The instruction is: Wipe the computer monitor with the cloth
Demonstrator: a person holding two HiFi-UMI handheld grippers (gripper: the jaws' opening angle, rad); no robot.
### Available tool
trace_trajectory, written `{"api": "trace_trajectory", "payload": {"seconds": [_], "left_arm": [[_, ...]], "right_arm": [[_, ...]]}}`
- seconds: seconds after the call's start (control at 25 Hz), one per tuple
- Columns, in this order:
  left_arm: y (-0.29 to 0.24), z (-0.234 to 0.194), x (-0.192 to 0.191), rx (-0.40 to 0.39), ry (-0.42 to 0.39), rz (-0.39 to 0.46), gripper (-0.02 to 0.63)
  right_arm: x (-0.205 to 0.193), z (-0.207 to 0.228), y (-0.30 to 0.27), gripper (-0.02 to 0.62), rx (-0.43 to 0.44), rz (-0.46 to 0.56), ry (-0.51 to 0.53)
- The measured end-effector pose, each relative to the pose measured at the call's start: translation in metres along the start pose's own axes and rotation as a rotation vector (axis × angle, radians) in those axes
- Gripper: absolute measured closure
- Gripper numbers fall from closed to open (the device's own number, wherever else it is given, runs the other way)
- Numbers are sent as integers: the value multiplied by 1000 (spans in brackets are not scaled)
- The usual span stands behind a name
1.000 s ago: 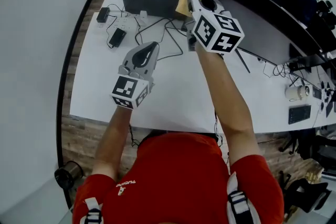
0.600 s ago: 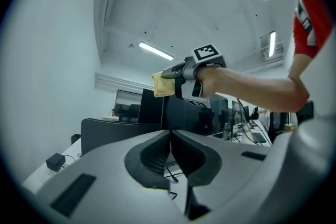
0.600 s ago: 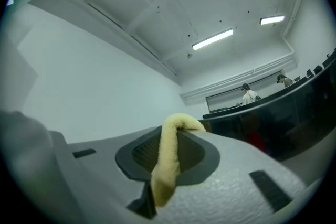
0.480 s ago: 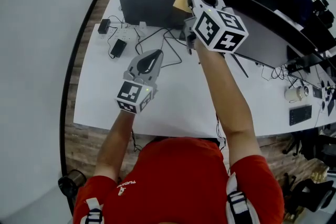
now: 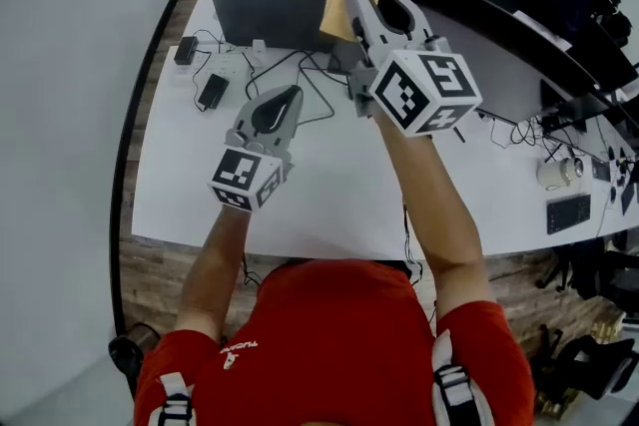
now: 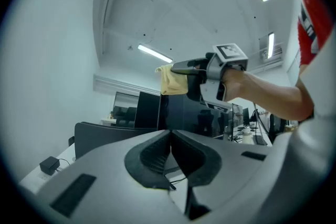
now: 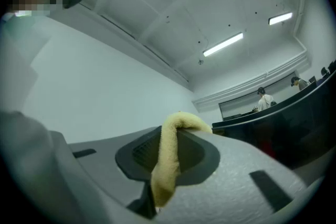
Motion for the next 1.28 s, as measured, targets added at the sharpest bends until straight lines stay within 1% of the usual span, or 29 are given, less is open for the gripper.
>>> {"api": "trace_trajectory", "payload": {"seconds": [0.16,0.4,0.52,0.64,0.96,1.08,1.28], "left_arm": [[-5,8,3,19,5,27,595],[-12,26,4,52,-1,51,595],[-17,40,4,72,12,75,595],[-26,61,3,69,13,84,595],[-54,124,13,57,-43,92,595],[-66,146,16,46,-53,92,595],[-91,181,12,32,-62,67,595]], "right_arm": [[-26,0,25,535,36,-15,71],[-74,13,62,535,60,-61,129],[-93,21,87,535,64,-71,162],[-106,29,112,535,64,-78,192],[-127,61,169,535,54,-82,191],[-136,74,189,536,51,-86,165],[-148,102,220,537,37,-83,132]]}}
Point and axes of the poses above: the fingertips, and each gripper's own axes: y backward along the fingers, z to its right, x out of its top, the point moved 9 cm from there along y, backward along the fingers, and after that the axes turned 13 degrees about -z, right-handed, at the moved point
